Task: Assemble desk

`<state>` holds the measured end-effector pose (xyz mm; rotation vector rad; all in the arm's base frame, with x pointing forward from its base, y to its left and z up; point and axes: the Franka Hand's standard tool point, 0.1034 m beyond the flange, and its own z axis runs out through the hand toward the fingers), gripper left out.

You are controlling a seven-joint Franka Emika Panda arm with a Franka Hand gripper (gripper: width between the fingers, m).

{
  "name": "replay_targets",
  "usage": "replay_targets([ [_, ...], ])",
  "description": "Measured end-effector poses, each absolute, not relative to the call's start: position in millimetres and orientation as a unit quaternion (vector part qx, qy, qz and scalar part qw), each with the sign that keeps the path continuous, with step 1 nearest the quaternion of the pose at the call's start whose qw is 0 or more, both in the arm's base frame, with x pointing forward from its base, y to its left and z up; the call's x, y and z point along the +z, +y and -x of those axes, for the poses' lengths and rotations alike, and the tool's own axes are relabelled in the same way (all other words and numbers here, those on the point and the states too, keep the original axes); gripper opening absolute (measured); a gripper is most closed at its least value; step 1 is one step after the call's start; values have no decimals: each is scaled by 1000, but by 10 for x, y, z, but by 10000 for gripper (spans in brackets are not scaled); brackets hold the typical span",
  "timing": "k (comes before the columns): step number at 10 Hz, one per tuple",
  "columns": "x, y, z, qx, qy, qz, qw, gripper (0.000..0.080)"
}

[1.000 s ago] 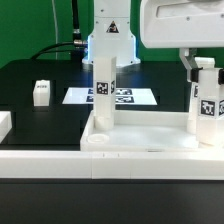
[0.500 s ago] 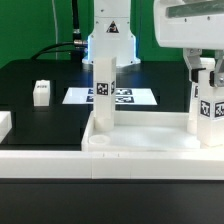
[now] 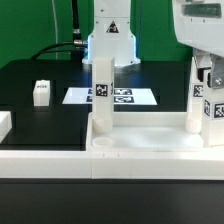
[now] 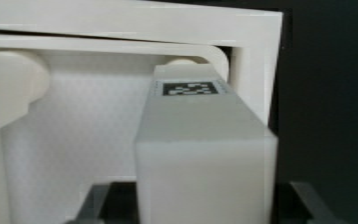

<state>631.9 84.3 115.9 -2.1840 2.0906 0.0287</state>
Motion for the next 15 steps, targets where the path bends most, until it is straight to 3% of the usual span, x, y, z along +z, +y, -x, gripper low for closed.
replay_targets([
  [1,1158,845,-6315,10,677,733,58,299],
  [2,1157,864,-6302,14,673,737,56,470],
  [3,1158,907,-6290,16,650,758,52,470],
  [4,1178,958,-6297,16,616,786,50,614],
  [5,1197,985,-6317,13,592,804,53,638],
  [10,1195,974,-6321,2,437,898,55,649],
  [12,1174,1005,-6305,-8,331,943,32,649],
  [15,1162,1056,-6289,-13,213,977,20,649],
])
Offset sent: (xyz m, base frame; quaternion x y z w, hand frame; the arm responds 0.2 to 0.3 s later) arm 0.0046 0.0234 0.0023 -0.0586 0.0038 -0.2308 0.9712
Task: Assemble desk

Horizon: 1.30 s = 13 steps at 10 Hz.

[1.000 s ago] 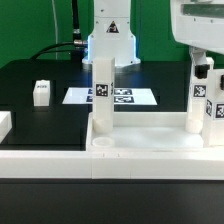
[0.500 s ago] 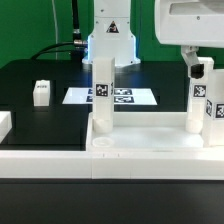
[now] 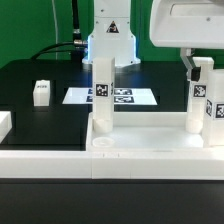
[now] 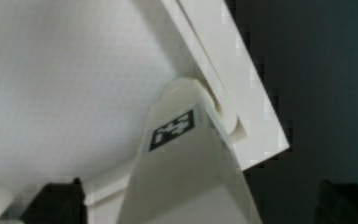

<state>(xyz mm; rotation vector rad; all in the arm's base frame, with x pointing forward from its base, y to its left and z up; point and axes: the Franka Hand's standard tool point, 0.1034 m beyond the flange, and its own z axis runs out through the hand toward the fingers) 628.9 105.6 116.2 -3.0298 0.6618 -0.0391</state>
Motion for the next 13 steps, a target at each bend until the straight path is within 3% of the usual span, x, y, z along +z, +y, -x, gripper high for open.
replay_targets([
  [4,1160,1011,-6295,-16,66,998,13,649],
  [7,1160,1028,-6291,-16,45,999,9,649],
  [9,1159,1021,-6292,-16,46,999,9,374],
  [10,1159,1020,-6291,-16,46,999,9,288],
  [13,1159,1015,-6292,-16,60,998,9,289],
])
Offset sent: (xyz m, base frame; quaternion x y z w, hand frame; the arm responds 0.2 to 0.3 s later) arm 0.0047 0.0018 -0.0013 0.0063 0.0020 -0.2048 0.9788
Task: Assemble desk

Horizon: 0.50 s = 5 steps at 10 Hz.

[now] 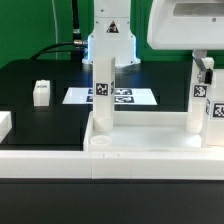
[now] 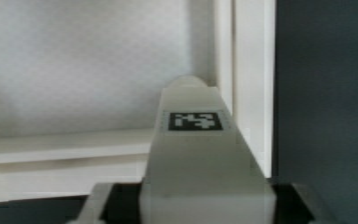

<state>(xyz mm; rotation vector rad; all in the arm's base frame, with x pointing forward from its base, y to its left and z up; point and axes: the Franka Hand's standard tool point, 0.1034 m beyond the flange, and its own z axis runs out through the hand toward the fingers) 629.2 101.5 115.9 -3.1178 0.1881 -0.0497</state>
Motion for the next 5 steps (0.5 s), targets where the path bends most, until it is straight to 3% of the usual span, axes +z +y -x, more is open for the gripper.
replay_targets([
  [5,1153,997,-6296,-16,251,968,19,289],
])
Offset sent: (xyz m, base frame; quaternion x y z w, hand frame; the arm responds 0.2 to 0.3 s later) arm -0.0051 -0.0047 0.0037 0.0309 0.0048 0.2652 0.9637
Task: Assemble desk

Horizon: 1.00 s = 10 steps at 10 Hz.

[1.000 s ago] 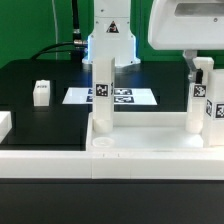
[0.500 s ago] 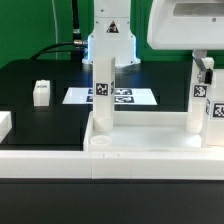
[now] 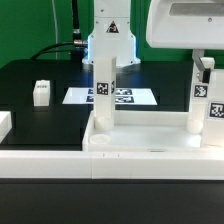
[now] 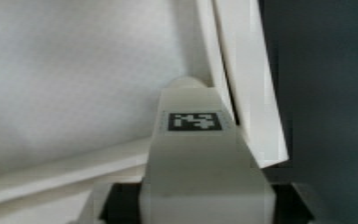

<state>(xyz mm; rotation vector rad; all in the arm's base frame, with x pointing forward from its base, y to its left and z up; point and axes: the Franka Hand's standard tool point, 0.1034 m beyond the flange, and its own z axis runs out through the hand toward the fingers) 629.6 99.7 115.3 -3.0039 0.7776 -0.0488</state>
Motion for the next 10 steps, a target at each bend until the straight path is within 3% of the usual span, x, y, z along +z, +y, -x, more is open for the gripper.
replay_targets([
  [10,1141,1067,-6312,-6,655,753,62,290],
])
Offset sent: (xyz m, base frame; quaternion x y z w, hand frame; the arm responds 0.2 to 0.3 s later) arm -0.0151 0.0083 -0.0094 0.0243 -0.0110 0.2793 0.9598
